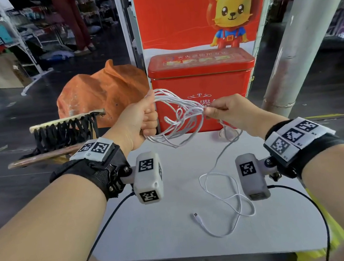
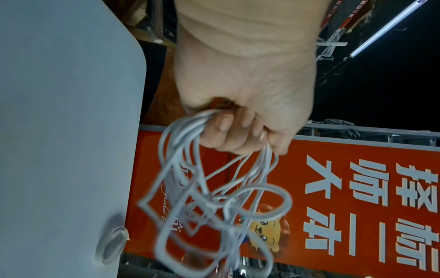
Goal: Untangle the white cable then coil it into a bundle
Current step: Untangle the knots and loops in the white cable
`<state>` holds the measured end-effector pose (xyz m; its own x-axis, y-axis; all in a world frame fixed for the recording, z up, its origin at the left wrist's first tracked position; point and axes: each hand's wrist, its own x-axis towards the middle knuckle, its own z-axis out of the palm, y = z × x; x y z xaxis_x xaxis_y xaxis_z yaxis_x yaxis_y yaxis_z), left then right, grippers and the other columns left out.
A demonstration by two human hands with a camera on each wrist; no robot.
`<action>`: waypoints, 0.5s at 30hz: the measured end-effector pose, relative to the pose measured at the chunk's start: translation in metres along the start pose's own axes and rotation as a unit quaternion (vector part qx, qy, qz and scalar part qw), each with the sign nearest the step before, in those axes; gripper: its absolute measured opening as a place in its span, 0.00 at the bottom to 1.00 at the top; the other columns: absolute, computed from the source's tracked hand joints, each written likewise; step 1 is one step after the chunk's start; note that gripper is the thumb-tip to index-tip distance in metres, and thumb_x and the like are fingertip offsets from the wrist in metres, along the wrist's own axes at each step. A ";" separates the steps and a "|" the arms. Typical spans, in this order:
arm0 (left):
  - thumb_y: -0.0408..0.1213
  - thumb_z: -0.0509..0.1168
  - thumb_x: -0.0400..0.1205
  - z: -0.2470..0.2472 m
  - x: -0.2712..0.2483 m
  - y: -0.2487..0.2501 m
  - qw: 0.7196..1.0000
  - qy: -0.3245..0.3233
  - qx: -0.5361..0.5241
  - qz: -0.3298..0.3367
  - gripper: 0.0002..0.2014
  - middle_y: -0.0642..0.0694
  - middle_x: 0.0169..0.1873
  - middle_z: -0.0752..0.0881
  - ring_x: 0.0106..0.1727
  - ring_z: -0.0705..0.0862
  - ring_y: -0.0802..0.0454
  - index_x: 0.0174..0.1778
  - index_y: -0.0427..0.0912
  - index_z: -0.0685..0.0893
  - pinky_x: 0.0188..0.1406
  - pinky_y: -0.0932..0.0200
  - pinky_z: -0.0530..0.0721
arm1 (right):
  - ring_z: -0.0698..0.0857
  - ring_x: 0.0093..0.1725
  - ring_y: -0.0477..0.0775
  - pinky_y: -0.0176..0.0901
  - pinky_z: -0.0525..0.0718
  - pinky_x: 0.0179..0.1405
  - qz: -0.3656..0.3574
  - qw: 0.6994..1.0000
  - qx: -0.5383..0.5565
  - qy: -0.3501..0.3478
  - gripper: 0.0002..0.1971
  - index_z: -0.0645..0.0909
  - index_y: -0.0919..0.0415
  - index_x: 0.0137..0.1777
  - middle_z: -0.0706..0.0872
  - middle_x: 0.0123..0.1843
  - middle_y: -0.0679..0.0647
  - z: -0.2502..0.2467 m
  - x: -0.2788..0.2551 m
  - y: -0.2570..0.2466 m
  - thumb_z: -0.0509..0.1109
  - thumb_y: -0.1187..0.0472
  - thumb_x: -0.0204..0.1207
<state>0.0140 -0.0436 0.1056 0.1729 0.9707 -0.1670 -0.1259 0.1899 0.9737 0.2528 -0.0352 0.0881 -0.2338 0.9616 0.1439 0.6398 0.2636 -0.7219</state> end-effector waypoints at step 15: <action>0.54 0.56 0.86 -0.007 0.007 0.003 0.978 0.161 -0.111 0.076 0.26 0.54 0.14 0.60 0.13 0.58 0.59 0.24 0.48 0.60 0.12 0.66 0.56 | 0.80 0.36 0.59 0.41 0.74 0.30 0.228 0.956 0.018 0.183 0.14 0.79 0.66 0.35 0.81 0.38 0.62 -0.011 0.006 0.022 0.57 0.60 0.79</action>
<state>0.0082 -0.0355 0.1067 -0.1758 0.9795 -0.0985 -0.3418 0.0331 0.9392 0.2740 -0.0231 0.0806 0.3402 0.9398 0.0311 0.5863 -0.1861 -0.7884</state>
